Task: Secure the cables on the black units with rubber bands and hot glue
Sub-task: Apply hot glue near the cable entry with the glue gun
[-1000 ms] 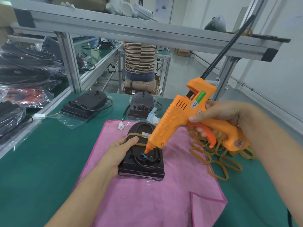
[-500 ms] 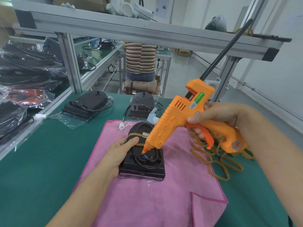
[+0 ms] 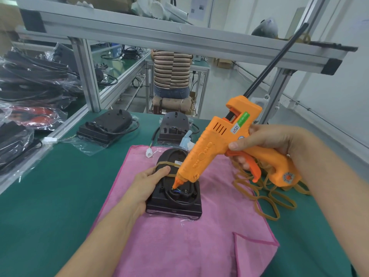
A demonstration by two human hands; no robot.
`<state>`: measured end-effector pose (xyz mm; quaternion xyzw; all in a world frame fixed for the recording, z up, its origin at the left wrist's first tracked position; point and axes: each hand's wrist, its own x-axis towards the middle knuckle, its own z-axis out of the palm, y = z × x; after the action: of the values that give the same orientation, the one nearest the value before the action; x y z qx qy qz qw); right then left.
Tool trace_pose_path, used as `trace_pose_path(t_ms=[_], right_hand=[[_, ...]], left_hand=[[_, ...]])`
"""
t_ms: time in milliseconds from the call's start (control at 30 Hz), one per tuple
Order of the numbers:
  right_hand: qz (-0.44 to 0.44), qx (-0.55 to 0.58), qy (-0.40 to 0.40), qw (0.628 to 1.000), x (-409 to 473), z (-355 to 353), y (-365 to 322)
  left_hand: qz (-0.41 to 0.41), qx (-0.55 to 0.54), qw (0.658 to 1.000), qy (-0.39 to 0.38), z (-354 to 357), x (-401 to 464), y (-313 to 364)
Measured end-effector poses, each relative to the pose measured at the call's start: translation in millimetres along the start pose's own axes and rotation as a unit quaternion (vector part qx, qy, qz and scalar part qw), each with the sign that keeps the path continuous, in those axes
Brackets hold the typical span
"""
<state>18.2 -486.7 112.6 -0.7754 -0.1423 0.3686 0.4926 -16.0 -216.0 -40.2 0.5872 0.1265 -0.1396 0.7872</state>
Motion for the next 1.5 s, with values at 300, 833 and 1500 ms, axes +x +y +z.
trace_pose_path(t_ms=[300,833,1500], right_hand=[[0.017,-0.002,-0.014,1.000,-6.0,-2.3,2.4],[-0.011,-0.015,-0.017,1.000,-3.3,-1.8,-0.3],[-0.013,-0.004,-0.002,1.000,-2.1,-4.0,0.5]], left_hand=[[-0.002,0.002,1.000,0.000,-0.1,2.7,-1.3],[0.000,0.006,1.000,0.006,0.2,1.4,-0.6],[-0.003,-0.008,1.000,0.003,-0.1,1.3,-0.7]])
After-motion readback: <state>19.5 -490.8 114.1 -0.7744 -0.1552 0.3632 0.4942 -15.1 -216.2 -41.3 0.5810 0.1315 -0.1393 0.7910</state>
